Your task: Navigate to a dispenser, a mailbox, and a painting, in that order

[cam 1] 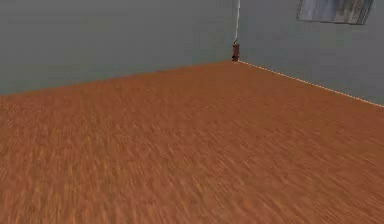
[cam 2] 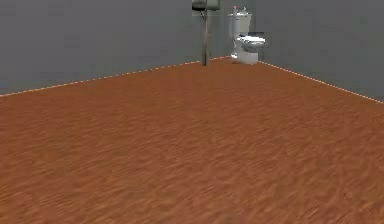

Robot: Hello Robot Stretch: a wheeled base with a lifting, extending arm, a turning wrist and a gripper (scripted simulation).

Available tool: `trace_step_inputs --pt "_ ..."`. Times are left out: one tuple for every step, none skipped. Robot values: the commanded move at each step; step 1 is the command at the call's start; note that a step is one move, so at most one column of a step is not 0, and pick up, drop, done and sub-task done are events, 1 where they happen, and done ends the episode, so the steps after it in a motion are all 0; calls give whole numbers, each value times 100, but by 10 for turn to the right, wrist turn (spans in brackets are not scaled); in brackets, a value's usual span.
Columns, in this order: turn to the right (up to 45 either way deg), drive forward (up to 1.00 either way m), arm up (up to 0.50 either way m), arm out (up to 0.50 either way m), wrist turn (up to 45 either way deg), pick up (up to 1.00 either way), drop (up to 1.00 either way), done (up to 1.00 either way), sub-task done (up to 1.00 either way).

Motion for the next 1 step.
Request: trace_step_inputs --pt "450 0 0 0 0 0 0 0 0"
